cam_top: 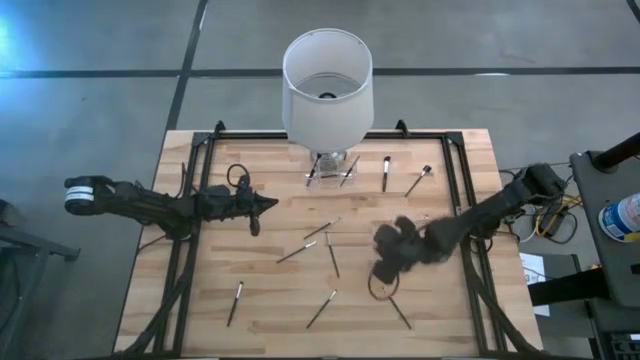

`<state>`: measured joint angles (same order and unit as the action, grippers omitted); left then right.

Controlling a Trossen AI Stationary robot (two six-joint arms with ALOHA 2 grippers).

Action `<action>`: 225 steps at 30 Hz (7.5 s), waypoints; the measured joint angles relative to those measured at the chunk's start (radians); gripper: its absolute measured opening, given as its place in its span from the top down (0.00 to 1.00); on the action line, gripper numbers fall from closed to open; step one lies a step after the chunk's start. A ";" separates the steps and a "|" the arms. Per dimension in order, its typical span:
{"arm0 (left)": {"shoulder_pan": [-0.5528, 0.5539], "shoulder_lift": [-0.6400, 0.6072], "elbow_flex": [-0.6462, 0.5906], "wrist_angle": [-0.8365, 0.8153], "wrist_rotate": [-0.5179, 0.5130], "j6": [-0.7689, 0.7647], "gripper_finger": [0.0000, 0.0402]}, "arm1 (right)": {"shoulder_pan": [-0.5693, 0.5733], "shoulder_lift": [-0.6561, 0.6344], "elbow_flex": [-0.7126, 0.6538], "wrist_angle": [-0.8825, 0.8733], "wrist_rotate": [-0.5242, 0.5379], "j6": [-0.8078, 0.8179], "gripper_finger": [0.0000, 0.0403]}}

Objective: Put items in baskets/containers
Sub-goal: Put the black eyeshadow brush into the transparent organizer

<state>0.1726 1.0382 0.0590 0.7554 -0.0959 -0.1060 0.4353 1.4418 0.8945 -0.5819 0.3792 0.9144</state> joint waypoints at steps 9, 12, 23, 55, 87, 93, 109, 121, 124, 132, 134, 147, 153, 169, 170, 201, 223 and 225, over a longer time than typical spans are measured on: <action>0.000 0.000 -0.001 -0.001 -0.001 -0.024 1.00 | 0.218 0.228 0.173 -0.204 -0.101 0.461 0.74; 0.000 0.000 -0.001 -0.001 -0.002 -0.025 1.00 | 0.232 0.303 0.239 -0.242 -0.150 0.493 0.68; 0.000 0.001 -0.008 -0.003 -0.002 -0.037 1.00 | 0.221 0.424 0.319 -0.269 -0.222 0.547 0.60; -0.001 0.006 -0.015 -0.001 -0.002 -0.046 1.00 | 0.218 0.416 0.201 -0.141 -0.246 0.521 0.94; 0.000 0.007 -0.015 0.000 -0.002 -0.051 1.00 | -0.051 0.136 -0.165 1.142 0.465 -0.660 0.97; -0.001 0.007 -0.015 0.000 -0.002 -0.051 1.00 | -0.273 0.148 -0.301 1.625 0.438 -0.894 0.97; 0.000 0.007 -0.015 -0.001 -0.002 -0.048 1.00 | -0.632 0.226 -0.342 1.732 0.345 -0.681 0.97; 0.000 0.007 -0.015 -0.002 -0.001 -0.050 1.00 | -0.651 0.372 -0.266 1.736 0.318 -0.679 0.97; 0.000 0.007 -0.015 -0.005 -0.001 -0.050 1.00 | -0.655 0.376 -0.267 1.731 0.324 -0.677 0.97; -0.001 0.007 -0.015 -0.008 -0.001 -0.113 1.00 | -0.655 0.354 -0.261 1.703 0.328 -0.674 0.89; -0.001 0.007 -0.014 -0.009 0.000 -0.112 1.00 | -0.655 0.342 -0.262 1.649 0.328 -0.643 0.84; -0.096 0.007 0.143 -0.385 -0.017 -0.073 1.00 | -0.647 0.189 -0.262 1.335 0.292 -0.607 0.70; -0.252 0.009 0.228 -0.520 -0.052 -0.107 1.00 | -0.573 0.057 -0.268 1.047 0.302 -0.647 0.87; -0.462 0.268 0.490 -0.798 -0.265 -0.394 0.83 | -0.256 -0.088 -0.391 1.045 0.572 -0.712 0.98; -0.462 0.304 0.518 -0.813 -0.259 -0.394 0.81 | -0.253 -0.093 -0.390 1.044 0.574 -0.712 0.98; -0.368 0.751 0.897 -0.953 -0.168 -0.262 0.77 | -0.243 -0.098 -0.392 1.040 0.564 -0.742 0.98; -0.411 0.690 0.897 -0.816 -0.085 -0.390 0.77 | -0.241 -0.098 -0.392 1.036 0.563 -0.738 0.98; -0.413 0.690 0.896 -0.818 -0.095 -0.414 0.76 | -0.241 -0.098 -0.392 1.035 0.563 -0.738 0.98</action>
<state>-0.2401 1.7279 0.9554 -0.0628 -0.1910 -0.5205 0.1940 1.3437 0.5026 0.4526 0.9421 0.1761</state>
